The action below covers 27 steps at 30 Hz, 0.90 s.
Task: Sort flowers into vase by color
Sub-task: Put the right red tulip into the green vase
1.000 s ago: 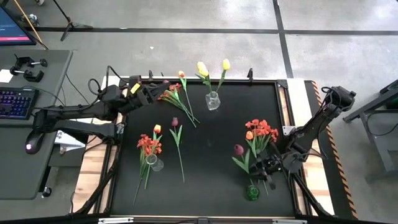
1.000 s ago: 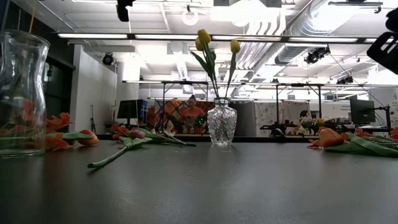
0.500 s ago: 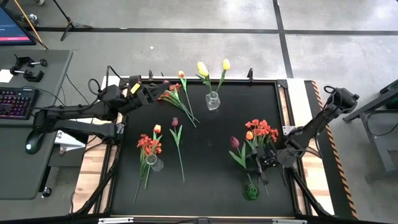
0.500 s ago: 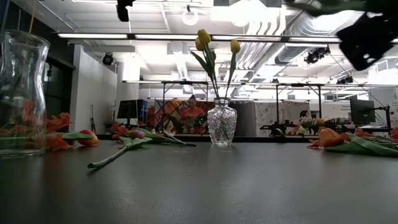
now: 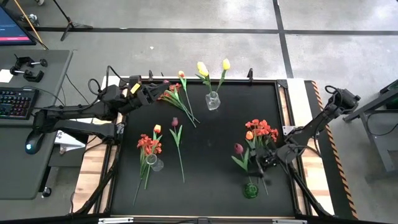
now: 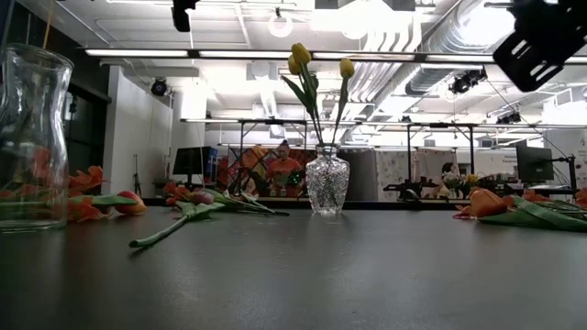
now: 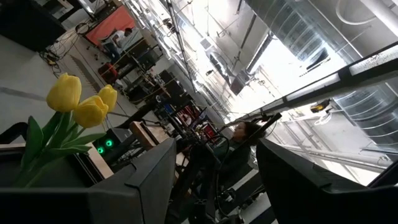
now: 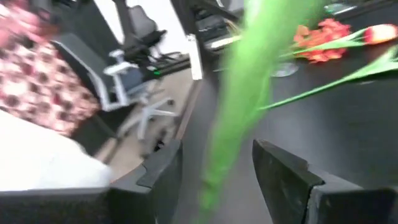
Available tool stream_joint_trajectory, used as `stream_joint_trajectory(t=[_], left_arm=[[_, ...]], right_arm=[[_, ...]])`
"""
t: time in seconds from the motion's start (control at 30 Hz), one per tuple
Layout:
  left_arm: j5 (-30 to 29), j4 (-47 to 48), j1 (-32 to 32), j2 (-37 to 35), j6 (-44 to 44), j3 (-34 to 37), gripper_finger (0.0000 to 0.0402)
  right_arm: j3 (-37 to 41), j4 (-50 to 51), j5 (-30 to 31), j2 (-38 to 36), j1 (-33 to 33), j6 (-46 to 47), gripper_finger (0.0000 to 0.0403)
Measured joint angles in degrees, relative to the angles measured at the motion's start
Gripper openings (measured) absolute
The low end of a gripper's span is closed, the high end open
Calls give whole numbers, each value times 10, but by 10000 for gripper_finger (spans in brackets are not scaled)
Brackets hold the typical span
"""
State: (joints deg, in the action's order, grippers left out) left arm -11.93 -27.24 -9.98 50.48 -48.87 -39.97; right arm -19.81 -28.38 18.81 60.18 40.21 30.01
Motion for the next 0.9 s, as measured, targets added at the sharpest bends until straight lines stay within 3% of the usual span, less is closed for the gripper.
stream_joint_trajectory(t=[0.3,0.5,0.9], left_arm=[[0,0,0,0,0,0,211],[2,0,0,0,0,0,211],[31,4,0,0,2,0,211]], right_arm=[[0,0,-110,-16,0,137,183],[0,72,-195,-28,8,216,183],[0,122,-233,-29,55,272,183]])
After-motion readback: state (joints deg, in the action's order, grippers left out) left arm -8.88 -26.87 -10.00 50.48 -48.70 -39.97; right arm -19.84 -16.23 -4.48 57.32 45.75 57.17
